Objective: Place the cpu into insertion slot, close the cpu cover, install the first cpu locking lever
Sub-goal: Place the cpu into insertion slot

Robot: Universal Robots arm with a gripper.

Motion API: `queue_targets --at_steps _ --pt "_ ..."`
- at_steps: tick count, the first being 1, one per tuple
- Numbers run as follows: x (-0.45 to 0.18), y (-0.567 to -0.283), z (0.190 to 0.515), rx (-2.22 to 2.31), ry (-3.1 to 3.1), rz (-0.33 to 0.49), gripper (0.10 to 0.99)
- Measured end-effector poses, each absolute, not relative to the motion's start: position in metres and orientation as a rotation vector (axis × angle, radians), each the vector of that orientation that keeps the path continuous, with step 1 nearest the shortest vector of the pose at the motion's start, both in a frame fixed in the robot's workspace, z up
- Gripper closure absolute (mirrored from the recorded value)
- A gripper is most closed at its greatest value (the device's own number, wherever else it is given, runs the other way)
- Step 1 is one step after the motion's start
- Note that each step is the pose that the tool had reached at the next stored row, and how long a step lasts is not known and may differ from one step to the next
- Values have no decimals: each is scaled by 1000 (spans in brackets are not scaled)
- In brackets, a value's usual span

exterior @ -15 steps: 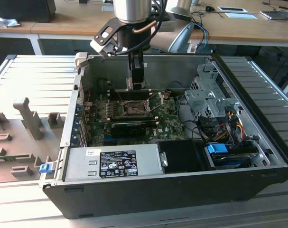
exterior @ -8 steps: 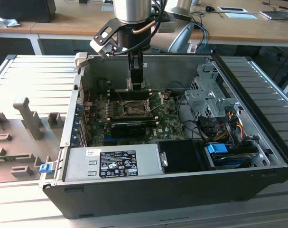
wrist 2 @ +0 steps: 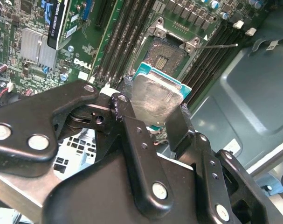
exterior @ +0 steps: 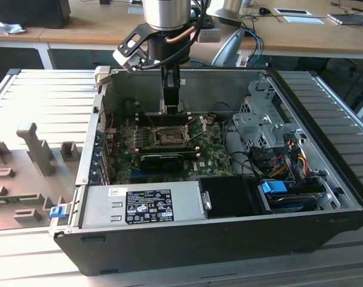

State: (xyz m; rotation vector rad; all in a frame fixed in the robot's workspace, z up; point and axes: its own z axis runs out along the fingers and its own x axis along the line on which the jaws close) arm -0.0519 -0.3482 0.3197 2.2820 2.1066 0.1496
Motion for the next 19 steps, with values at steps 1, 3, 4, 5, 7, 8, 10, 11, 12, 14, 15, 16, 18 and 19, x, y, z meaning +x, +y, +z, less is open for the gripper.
queue_targets --at_steps 1,3,4,5,7,8,10,11,12,14,15,16,18,19 --pt "-52 -348 319 2283 2106 150 561" --pt "-52 -348 318 2283 2106 150 561" --pt "-52 -348 317 2283 2106 149 561" --pt "-52 -348 316 2283 2106 149 561" --pt "-52 -348 315 2283 2106 149 561" --pt "-52 -348 315 2282 2107 149 561" --pt "-52 -348 314 2278 2112 149 561" --pt "-52 -348 314 2275 2115 149 561" --pt "-52 -348 314 2274 2117 149 561" --pt "-52 -348 313 2272 2119 149 561" --pt "-52 -348 313 2272 2119 149 561" --pt "-52 -348 313 2272 2119 149 561" --pt "-52 -348 312 2271 2120 149 561" --pt "-52 -348 312 2271 2120 149 561"
